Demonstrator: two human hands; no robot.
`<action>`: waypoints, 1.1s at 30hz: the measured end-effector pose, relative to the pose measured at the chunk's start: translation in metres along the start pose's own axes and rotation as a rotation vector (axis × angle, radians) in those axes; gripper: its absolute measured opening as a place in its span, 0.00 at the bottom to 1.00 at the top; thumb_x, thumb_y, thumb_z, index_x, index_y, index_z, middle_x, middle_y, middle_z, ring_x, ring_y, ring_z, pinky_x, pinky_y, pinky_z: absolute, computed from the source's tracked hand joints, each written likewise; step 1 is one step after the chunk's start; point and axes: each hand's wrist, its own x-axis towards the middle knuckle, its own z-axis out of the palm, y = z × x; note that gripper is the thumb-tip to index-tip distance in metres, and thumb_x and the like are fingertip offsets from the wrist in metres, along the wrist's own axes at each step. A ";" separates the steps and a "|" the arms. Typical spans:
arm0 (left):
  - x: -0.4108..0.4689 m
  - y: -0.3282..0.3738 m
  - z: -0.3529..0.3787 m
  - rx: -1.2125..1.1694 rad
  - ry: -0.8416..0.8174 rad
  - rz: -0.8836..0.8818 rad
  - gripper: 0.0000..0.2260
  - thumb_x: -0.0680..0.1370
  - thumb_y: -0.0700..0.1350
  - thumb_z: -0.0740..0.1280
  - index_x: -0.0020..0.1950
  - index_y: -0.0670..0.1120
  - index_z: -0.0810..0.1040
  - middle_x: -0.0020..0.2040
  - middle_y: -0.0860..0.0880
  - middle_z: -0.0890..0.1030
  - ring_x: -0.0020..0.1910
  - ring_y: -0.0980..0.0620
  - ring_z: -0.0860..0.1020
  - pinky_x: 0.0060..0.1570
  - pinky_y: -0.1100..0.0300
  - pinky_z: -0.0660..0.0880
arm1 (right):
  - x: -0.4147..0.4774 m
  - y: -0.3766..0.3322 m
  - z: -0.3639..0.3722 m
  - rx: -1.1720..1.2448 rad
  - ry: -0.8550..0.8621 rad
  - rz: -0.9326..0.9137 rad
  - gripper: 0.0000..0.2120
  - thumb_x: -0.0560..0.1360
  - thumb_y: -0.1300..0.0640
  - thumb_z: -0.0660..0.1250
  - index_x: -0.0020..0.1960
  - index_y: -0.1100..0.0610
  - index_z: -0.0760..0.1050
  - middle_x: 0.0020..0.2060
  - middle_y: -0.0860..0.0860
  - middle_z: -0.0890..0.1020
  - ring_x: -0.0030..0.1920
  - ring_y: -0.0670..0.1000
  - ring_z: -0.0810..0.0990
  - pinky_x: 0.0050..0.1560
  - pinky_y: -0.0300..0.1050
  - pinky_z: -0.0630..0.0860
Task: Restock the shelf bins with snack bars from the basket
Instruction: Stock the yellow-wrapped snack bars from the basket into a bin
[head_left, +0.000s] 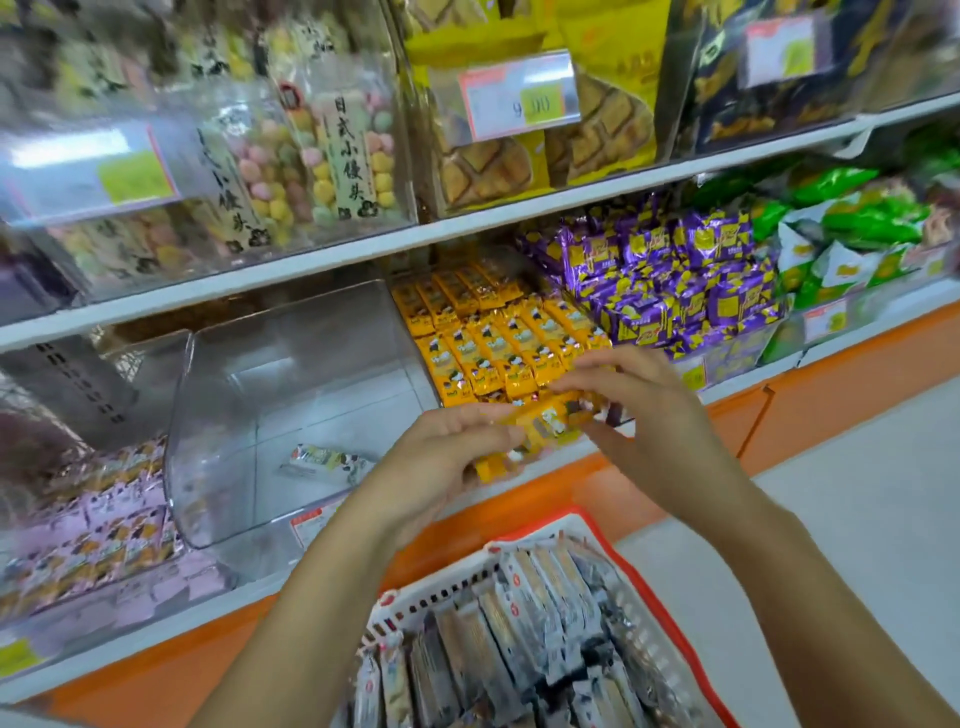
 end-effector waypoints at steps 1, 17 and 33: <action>0.003 0.005 -0.001 0.035 -0.031 -0.012 0.17 0.68 0.44 0.74 0.55 0.41 0.81 0.52 0.39 0.82 0.48 0.44 0.80 0.55 0.55 0.76 | 0.013 0.003 -0.001 -0.023 -0.019 -0.043 0.24 0.67 0.73 0.71 0.56 0.50 0.81 0.58 0.51 0.76 0.58 0.49 0.69 0.57 0.33 0.66; 0.048 0.033 0.002 -0.230 -0.025 -0.104 0.03 0.74 0.40 0.67 0.44 0.40 0.78 0.38 0.42 0.83 0.35 0.49 0.83 0.39 0.59 0.82 | 0.076 0.007 0.008 0.185 -0.230 -0.023 0.20 0.78 0.68 0.57 0.64 0.54 0.77 0.42 0.41 0.73 0.34 0.41 0.74 0.32 0.30 0.70; 0.051 0.019 -0.002 0.019 0.340 0.098 0.12 0.75 0.42 0.69 0.55 0.38 0.74 0.49 0.38 0.82 0.40 0.49 0.81 0.38 0.62 0.81 | 0.055 0.015 0.019 0.282 -0.398 0.268 0.31 0.62 0.42 0.75 0.63 0.47 0.75 0.44 0.40 0.78 0.42 0.38 0.77 0.44 0.33 0.76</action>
